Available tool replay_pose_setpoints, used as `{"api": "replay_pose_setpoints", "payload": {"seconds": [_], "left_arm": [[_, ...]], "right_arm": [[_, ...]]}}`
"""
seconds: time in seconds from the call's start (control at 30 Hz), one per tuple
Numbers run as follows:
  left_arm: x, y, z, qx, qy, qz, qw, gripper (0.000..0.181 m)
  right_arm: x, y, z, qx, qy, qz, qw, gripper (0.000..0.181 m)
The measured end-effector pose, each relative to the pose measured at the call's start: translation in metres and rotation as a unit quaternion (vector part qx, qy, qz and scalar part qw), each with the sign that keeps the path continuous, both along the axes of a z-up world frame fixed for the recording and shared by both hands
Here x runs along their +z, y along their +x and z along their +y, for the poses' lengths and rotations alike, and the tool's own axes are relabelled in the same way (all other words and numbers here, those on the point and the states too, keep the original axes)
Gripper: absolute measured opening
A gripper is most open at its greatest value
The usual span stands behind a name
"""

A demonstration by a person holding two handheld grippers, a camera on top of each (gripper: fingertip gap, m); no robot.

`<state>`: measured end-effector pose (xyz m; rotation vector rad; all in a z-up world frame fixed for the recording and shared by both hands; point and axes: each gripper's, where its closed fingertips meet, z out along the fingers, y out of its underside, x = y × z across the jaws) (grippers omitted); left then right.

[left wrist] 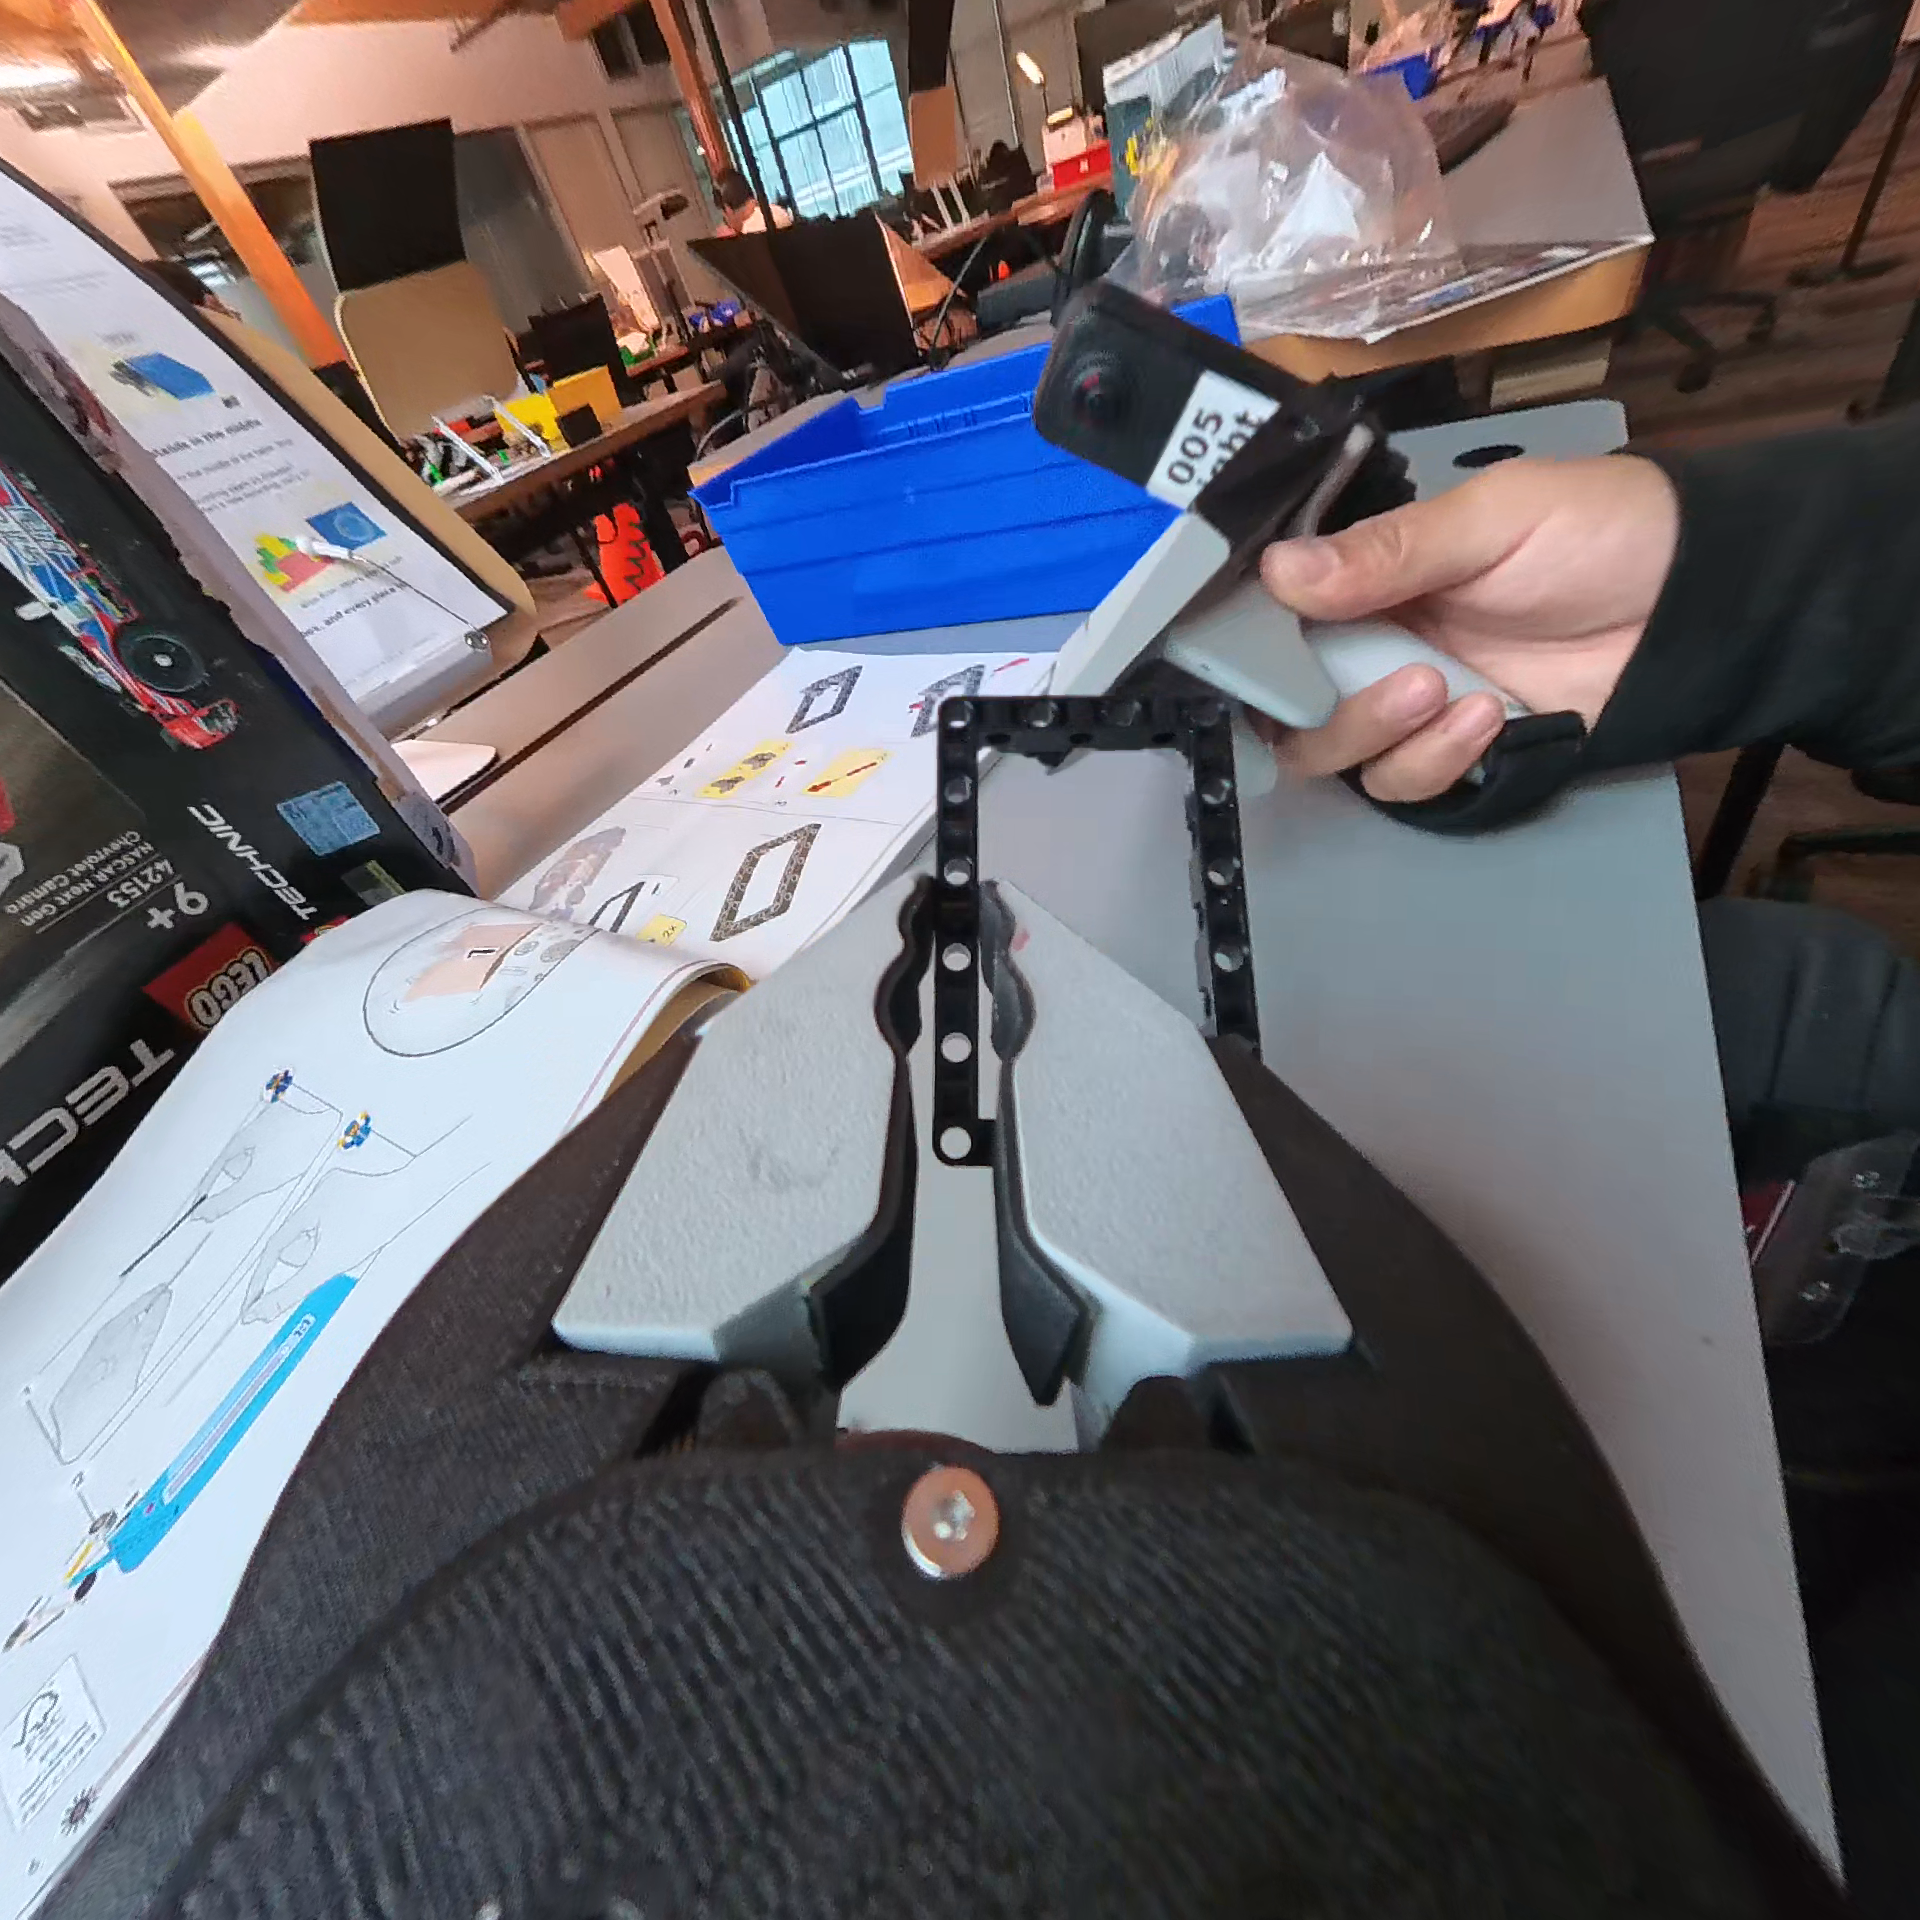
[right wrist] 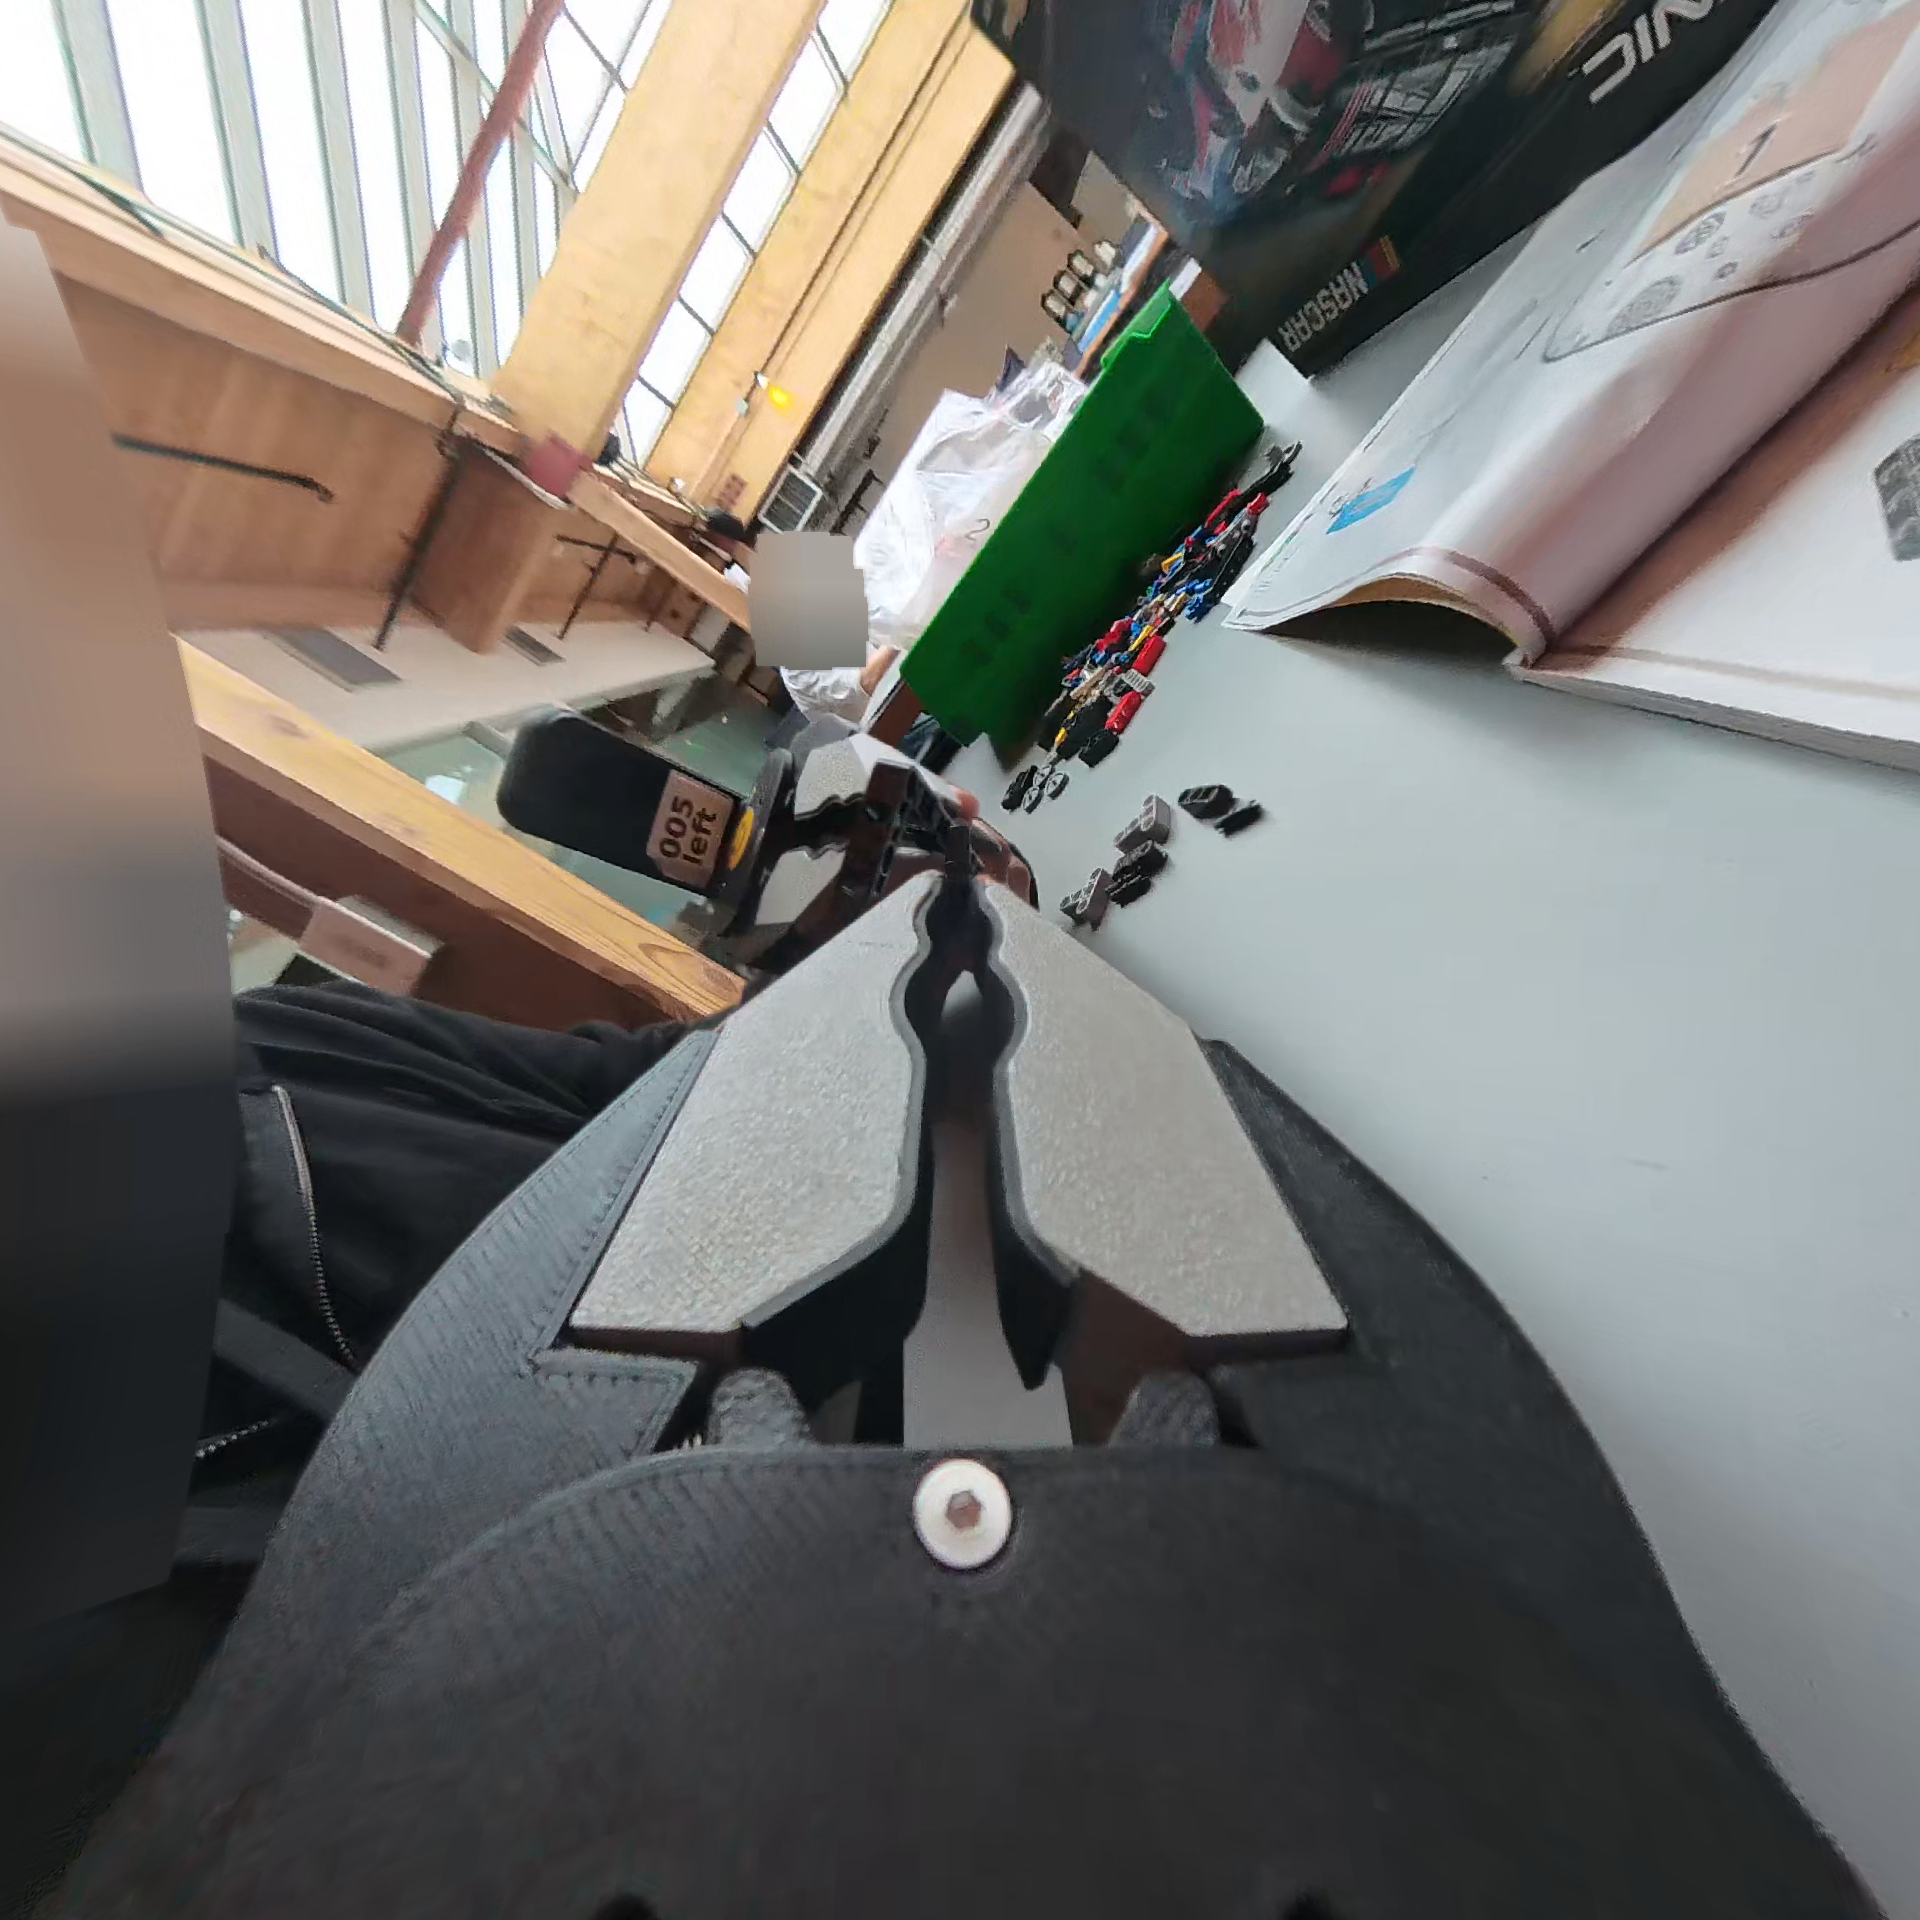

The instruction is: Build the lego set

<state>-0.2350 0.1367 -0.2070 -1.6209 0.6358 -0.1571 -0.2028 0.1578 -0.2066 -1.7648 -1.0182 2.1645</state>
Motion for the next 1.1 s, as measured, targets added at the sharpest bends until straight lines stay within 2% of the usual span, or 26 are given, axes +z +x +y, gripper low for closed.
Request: {"api": "replay_pose_setpoints", "payload": {"seconds": [0.17, 0.33, 0.67, 0.8, 0.93, 1.0, 1.1], "left_arm": [[-0.009, 0.002, 0.002, 0.002, 0.002, 0.056, 0.998, 0.006], [-0.031, 0.0, 0.003, 0.001, -0.019, 0.145, 0.989, 0.006], [-0.086, 0.001, 0.006, -0.02, -0.166, 0.236, 0.957, 0.008], [-0.084, 0.001, 0.007, -0.012, -0.156, 0.241, 0.958, 0.012], [-0.078, 0.001, 0.006, -0.005, -0.123, 0.249, 0.961, 0.03], [-0.069, 0.003, 0.007, 0.002, -0.08, 0.259, 0.962, 0.036], [-0.045, 0.014, 0.006, 0.003, 0.017, 0.288, 0.957, 0.026]], "right_arm": [[0.005, 0.005, -0.002, 0.019, 0.002, 0.008, 1.0, 0.0], [-0.011, 0.008, 0.004, 0.017, 0.031, -0.038, 0.999, 0.0], [-0.029, 0.004, 0.003, 0.03, 0.052, -0.083, 0.995, 0.0], [-0.032, 0.003, 0.002, 0.035, 0.049, -0.092, 0.994, 0.0], [-0.036, 0.003, 0.001, 0.04, 0.044, -0.106, 0.993, 0.0], [-0.037, 0.003, -0.002, 0.046, 0.049, -0.111, 0.992, 0.0], [-0.036, 0.002, -0.009, 0.062, 0.045, -0.11, 0.991, 0.0]]}}
